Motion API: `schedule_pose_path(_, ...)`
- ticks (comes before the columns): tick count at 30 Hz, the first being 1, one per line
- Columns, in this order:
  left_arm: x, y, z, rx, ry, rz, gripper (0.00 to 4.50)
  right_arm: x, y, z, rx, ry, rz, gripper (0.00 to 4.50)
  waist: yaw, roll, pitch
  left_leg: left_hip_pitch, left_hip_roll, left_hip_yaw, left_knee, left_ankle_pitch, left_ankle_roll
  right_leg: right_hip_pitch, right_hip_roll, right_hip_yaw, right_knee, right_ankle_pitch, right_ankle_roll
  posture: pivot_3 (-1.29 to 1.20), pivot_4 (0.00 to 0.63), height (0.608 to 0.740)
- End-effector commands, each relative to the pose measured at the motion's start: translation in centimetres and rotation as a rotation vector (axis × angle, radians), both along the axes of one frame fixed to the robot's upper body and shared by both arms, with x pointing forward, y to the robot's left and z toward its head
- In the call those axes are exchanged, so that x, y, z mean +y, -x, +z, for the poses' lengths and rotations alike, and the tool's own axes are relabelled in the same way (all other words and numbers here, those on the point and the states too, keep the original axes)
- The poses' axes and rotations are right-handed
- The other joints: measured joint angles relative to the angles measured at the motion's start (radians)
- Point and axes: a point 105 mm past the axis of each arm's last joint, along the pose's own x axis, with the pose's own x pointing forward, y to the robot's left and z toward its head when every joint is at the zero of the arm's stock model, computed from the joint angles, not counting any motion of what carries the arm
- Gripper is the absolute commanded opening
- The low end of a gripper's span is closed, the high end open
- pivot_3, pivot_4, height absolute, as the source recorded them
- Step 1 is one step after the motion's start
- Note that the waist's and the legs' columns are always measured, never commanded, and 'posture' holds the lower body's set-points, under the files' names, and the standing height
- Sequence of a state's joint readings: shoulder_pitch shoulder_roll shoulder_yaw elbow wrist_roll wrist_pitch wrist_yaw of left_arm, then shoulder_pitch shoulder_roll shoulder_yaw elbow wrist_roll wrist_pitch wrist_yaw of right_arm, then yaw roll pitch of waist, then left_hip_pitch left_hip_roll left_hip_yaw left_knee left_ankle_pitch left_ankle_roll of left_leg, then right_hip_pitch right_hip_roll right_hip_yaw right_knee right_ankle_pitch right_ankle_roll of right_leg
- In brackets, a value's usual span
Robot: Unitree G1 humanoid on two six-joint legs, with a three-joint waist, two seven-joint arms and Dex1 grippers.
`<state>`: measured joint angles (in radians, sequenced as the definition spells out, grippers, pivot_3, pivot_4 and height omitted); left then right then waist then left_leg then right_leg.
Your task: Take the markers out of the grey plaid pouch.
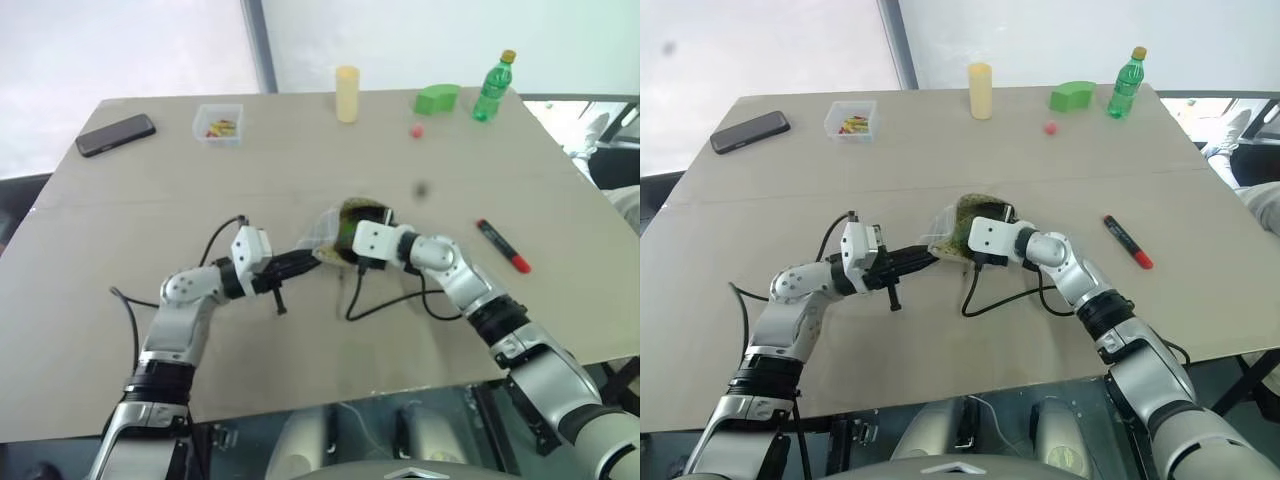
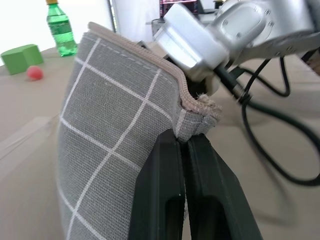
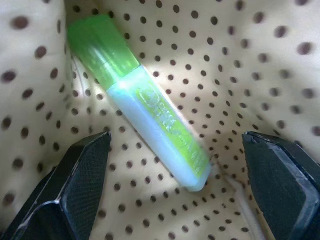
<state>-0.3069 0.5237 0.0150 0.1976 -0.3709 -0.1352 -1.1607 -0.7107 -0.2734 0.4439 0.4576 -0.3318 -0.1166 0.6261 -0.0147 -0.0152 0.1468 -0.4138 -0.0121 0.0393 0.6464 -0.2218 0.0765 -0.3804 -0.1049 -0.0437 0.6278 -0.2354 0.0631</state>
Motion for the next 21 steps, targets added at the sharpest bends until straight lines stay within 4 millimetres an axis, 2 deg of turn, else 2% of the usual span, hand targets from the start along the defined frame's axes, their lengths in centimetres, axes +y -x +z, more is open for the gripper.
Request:
schedule_pose_path(1,2.8,-1.6,1.2,-0.163,0.003,0.176,0.0,-3.2,0.8,-2.9,0.183,0.105,-0.09,4.28,0.003,0.0,0.0,0.0,0.0,-0.001,0.0,0.0,0.0,0.0,-0.001,-0.001,0.0,0.0,0.0,0.0,0.15,0.736)
schedule_pose_path(5,3.1,-2.0,1.2,-0.21,0.024,0.144,0.0,-3.7,0.5,0.0,0.148,0.044,-0.148,4.28,0.004,0.0,0.0,-0.002,-0.001,-0.002,-0.001,-0.001,0.0,-0.001,-0.003,-0.001,-0.001,0.0,0.0,0.0,0.15,0.736)
schedule_pose_path(9,2.9,-1.9,2.4,-0.121,0.168,0.005,0.0,-1.5,0.2,1.8,0.109,-0.041,-0.136,4.28,-0.001,0.0,0.001,-0.003,-0.001,-0.002,-0.001,-0.001,0.001,-0.002,-0.003,-0.001,-0.001,0.001,-0.001,0.0,0.15,0.736)
schedule_pose_path(12,2.9,-2.0,2.5,-0.085,0.186,-0.048,0.0,-0.3,-0.3,1.6,0.135,-0.054,-0.155,4.28,-0.005,0.0,0.002,-0.004,-0.001,-0.002,-0.003,-0.001,0.001,-0.005,-0.002,-0.001,-0.001,0.002,0.001,0.0,0.15,0.736)
schedule_pose_path(16,2.4,-2.0,3.2,-0.05,0.206,-0.12,0.0,0.1,-2.4,1.0,0.175,-0.078,-0.276,4.28,-0.006,0.0,0.002,-0.005,-0.002,-0.001,-0.005,0.004,0.001,-0.006,0.001,-0.002,-0.001,0.003,0.003,0.0,0.15,0.736)
schedule_pose_path(21,1.5,-1.2,3.6,-0.029,0.198,-0.196,0.0,0.8,-4.1,1.7,0.033,-0.066,-0.31,4.28,-0.007,0.0,0.002,-0.005,-0.003,0.0,-0.007,0.005,0.001,-0.007,0.002,-0.002,-0.002,0.003,0.003,0.0,0.15,0.736)
